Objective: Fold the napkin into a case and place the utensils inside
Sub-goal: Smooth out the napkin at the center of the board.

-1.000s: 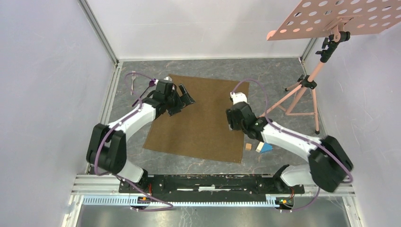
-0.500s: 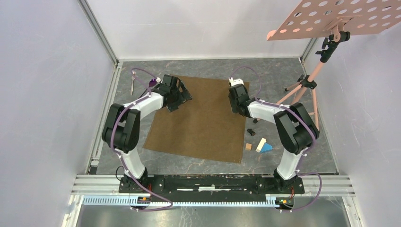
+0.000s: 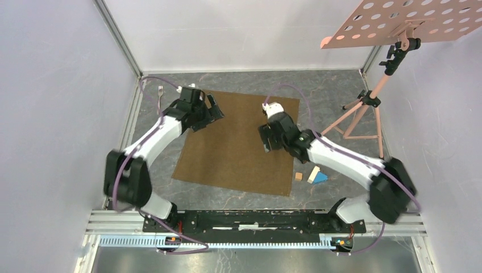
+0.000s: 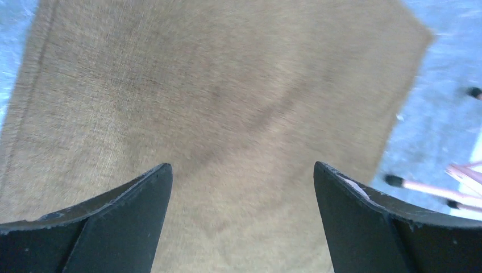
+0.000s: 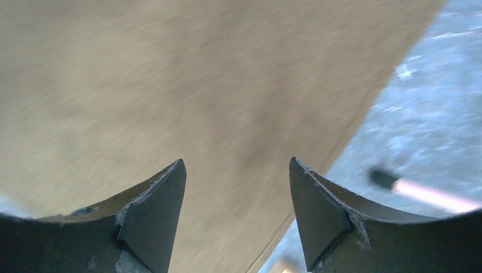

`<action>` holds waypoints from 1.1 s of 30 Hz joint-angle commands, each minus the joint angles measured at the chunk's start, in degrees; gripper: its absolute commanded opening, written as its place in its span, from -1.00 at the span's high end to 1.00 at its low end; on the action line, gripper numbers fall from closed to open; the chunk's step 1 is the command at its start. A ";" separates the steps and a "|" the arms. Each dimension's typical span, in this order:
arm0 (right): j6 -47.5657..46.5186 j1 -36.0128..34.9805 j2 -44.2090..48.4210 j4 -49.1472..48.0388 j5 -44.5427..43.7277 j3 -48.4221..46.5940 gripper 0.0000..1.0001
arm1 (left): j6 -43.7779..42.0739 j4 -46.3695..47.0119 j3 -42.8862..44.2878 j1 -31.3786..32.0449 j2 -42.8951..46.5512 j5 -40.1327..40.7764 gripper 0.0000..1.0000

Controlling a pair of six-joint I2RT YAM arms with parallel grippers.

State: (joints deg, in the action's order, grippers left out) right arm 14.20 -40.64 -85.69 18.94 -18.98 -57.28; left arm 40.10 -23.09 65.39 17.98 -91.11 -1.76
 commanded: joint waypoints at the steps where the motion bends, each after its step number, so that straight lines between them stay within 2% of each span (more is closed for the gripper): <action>1: 17.82 -5.42 12.93 11.69 11.70 7.50 -0.45 | -6.72 -3.08 -4.08 0.02 16.47 -1.08 -1.00; 5: 37.06 -8.22 19.21 22.41 13.58 13.20 -0.37 | -8.01 -4.44 -7.69 0.00 25.83 -1.14 -1.00; 10: 50.11 -10.12 22.42 28.54 10.73 17.04 -0.16 | -9.35 -4.76 -8.99 0.11 29.72 -4.45 -1.00; 16: 62.25 -12.87 20.12 33.69 7.36 16.29 -0.09 | -8.90 -5.42 -11.46 0.18 33.49 -7.29 -1.00; 24: 67.77 -15.26 11.87 36.28 6.00 11.56 -0.09 | -10.08 -7.79 -13.09 0.90 39.07 -5.41 -1.00; 33: 70.06 -15.28 7.92 35.88 3.69 10.72 -0.10 | -9.87 -9.07 -13.31 4.00 40.73 -5.37 -1.00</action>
State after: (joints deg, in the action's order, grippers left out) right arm 80.97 -55.51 -76.64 53.91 -12.64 -44.80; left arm 32.80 -31.29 52.10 21.15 -51.81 -6.61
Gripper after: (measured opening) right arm 0.549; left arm 0.996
